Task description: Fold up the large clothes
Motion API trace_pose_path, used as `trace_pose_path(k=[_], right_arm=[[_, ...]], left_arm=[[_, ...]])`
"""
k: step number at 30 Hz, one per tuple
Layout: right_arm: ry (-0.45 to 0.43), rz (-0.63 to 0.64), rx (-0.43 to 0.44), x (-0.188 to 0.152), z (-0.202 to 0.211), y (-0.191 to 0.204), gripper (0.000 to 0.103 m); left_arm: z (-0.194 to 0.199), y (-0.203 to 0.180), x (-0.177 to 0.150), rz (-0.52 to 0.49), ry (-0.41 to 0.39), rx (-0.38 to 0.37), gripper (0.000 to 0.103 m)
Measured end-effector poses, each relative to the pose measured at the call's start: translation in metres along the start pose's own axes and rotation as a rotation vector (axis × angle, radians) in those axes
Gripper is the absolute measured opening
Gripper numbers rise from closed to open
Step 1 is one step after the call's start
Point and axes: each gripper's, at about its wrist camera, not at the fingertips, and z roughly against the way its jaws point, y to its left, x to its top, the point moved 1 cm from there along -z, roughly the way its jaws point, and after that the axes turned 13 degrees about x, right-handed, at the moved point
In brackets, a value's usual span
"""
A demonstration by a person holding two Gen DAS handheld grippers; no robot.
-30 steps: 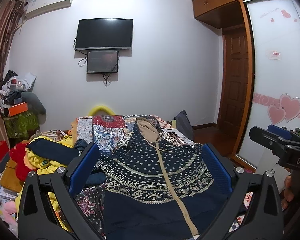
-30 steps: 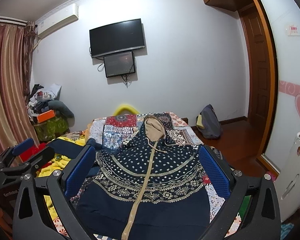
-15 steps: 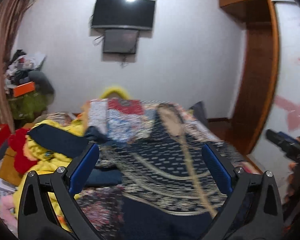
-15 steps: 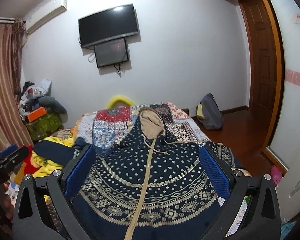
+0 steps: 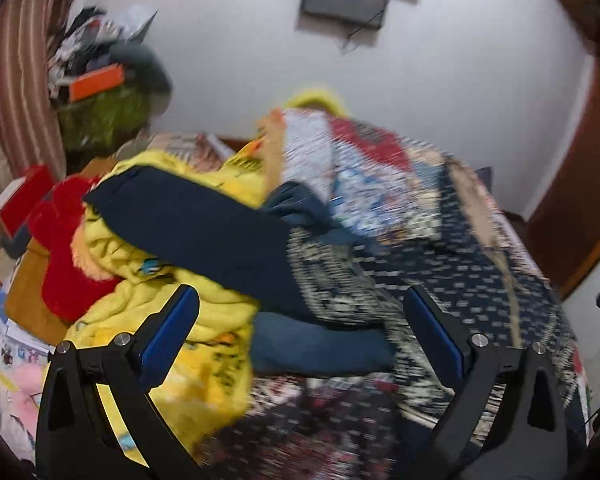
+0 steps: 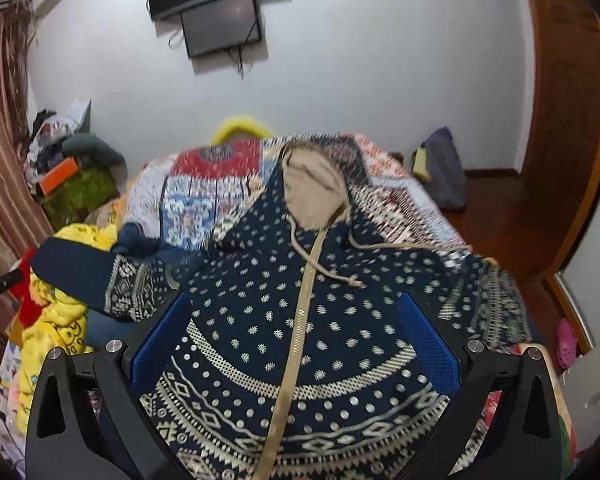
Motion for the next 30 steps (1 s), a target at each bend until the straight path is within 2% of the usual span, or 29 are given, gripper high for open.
trace_pose_path(k=[3,5,7,12,15,20,26,29,30], right_arm=[[0.051,0.006,0.017,0.0,-0.025,-0.006,0.102],[0.093,-0.017,0.054,-0.002,-0.045,-0.012,0.102],[0.137,-0.057,0.099,-0.005,-0.06,-0.018,0.102],[0.204,-0.111,0.113,-0.013,-0.087,-0.031,0.101],[0.224,-0.128,0.114,-0.018,-0.095,-0.036,0.101],[0.248,-0.156,0.111,-0.023,-0.101,-0.045,0.101],[0.238,-0.174,0.117,-0.022,-0.097,-0.05,0.101],[0.222,-0.168,0.112,-0.021,-0.093,-0.049,0.101],[0.22,-0.17,0.112,-0.021,-0.093,-0.05,0.101]], left_arm=[[-0.04,0.026,0.002,0.061,0.095,0.007,0.102],[-0.067,0.044,-0.001,0.135,0.173,-0.022,0.097],[-0.092,0.056,-0.007,0.207,0.245,-0.063,0.088],[-0.131,0.068,-0.013,0.282,0.323,-0.101,0.074],[-0.149,0.071,-0.009,0.32,0.336,-0.128,0.067],[-0.171,0.089,0.002,0.42,0.321,-0.129,0.06],[-0.176,0.117,0.018,0.429,0.311,-0.005,0.057],[-0.17,0.132,0.027,0.436,0.276,0.015,0.057],[-0.171,0.134,0.03,0.44,0.275,0.015,0.054]])
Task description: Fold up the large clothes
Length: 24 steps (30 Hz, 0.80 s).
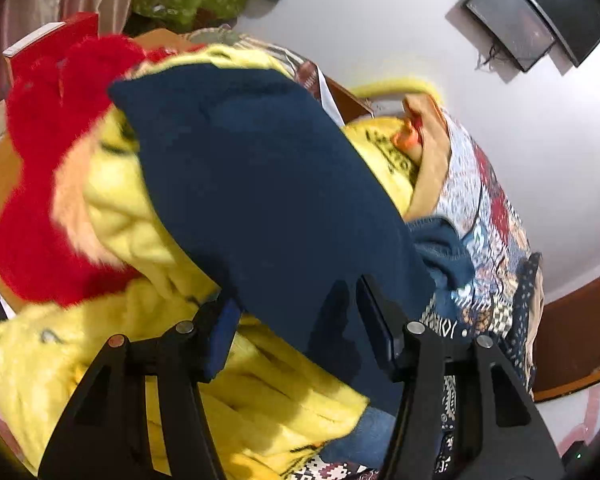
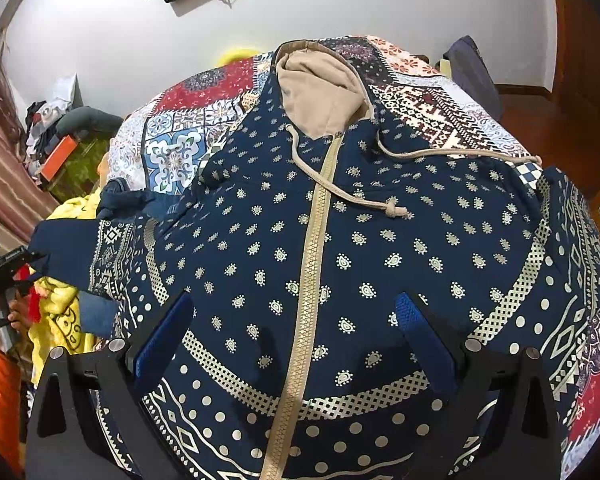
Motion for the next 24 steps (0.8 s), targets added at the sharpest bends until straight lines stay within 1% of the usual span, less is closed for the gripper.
trace_pose_path(k=[1,2,3,4,6,8,10,11,14,17,18,19,20,21,24], right_arm=[[-0.001,-0.003,0.001,0.0,-0.001,0.0,0.101],[0.001,-0.006,0.001,0.0,-0.001,0.0,0.101],[0.001,-0.008,-0.001,0.0,-0.001,0.0,0.101],[0.002,-0.008,-0.004,0.0,-0.001,0.0,0.101],[0.002,-0.005,-0.008,-0.001,0.001,0.001,0.101],[0.001,0.005,-0.008,-0.001,0.005,0.003,0.101],[-0.003,0.013,-0.012,0.0,0.01,0.003,0.101],[-0.003,0.015,-0.013,0.0,0.012,0.003,0.101],[-0.007,0.022,-0.019,0.002,0.02,0.002,0.101],[-0.018,0.035,-0.024,0.004,0.029,0.002,0.101],[-0.024,0.041,-0.024,0.005,0.034,0.002,0.101],[-0.03,0.045,-0.026,0.005,0.037,0.001,0.101],[-0.036,0.049,-0.03,0.006,0.041,0.0,0.101],[-0.041,0.05,-0.031,0.006,0.045,-0.002,0.101],[-0.052,0.053,-0.032,0.008,0.056,-0.007,0.101]], left_arm=[[0.0,0.002,0.003,0.005,-0.003,0.005,0.041],[-0.001,0.001,0.006,0.006,-0.011,0.019,0.032],[-0.003,-0.001,0.008,-0.007,-0.008,0.05,0.013],[-0.004,-0.006,0.01,-0.027,-0.013,0.087,0.006],[0.002,-0.014,0.011,-0.066,-0.041,0.124,0.004],[0.019,-0.032,0.009,-0.125,-0.097,0.155,0.003],[0.043,-0.056,0.005,-0.19,-0.166,0.159,0.003],[0.052,-0.068,0.004,-0.214,-0.19,0.148,0.003],[0.088,-0.114,-0.004,-0.293,-0.26,0.087,0.002],[0.116,-0.171,-0.019,-0.373,-0.303,-0.014,0.002],[0.126,-0.194,-0.028,-0.405,-0.316,-0.053,0.002],[0.132,-0.209,-0.034,-0.424,-0.322,-0.075,0.002],[0.139,-0.235,-0.045,-0.459,-0.332,-0.111,0.002],[0.144,-0.25,-0.052,-0.48,-0.336,-0.132,0.002],[0.158,-0.304,-0.089,-0.567,-0.341,-0.206,0.002]])
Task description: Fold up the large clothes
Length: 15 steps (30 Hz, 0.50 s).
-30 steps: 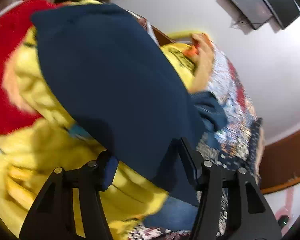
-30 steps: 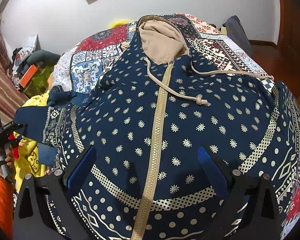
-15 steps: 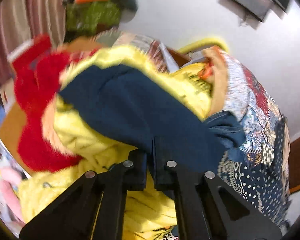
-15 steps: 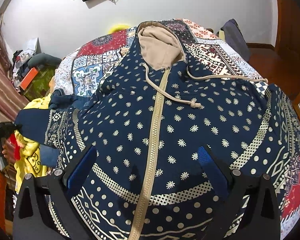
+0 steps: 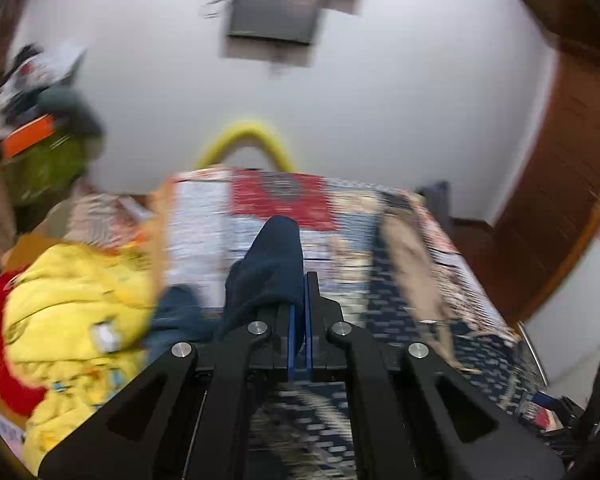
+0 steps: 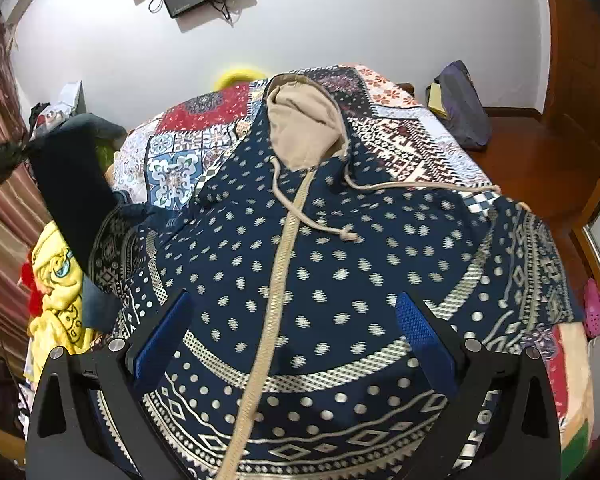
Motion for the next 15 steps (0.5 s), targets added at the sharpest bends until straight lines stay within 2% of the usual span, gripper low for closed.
trace_pose_path(k=[4,6,10,15], right_arm=[[-0.01,0.006,-0.013,-0.001,0.014,-0.012,0.101],[-0.009,0.004,-0.02,-0.003,0.019,-0.02,0.101],[0.0,-0.016,-0.036,-0.011,0.029,-0.04,0.101],[0.016,-0.05,-0.065,-0.023,0.039,-0.065,0.101]], left_arm=[[-0.007,-0.088,-0.019,-0.086,0.047,-0.125,0.002],[-0.013,-0.119,-0.033,-0.129,0.078,-0.151,0.002],[-0.039,-0.186,-0.087,-0.216,0.205,-0.204,0.002],[-0.072,-0.238,-0.151,-0.292,0.363,-0.223,0.002]])
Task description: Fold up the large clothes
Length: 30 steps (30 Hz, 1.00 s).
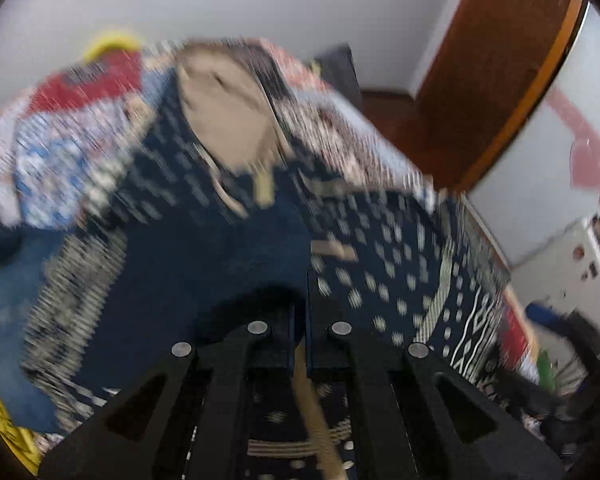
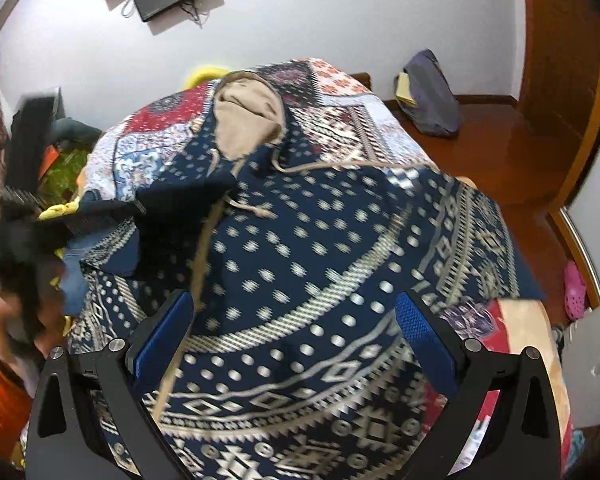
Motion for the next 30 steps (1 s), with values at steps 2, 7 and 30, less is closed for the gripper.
trace_pose_path(k=[2,7,30], right_arm=[[0.009,-0.01,-0.009,-0.004,0.002,-0.007,0.101],[0.028,-0.014,-0.028,-0.011,0.006,-0.013,0.101],[0.164,0.298,-0.024,0.014,-0.101,0.103,0.087]], left_arm=[[-0.02,-0.02,-0.016,-0.03,0.06,-0.008,0.002],[-0.024,-0.038,-0.038,-0.119,0.092,0.038,0.017],[0.033,0.203,-0.113,0.062,0.057,0.273,0.065]])
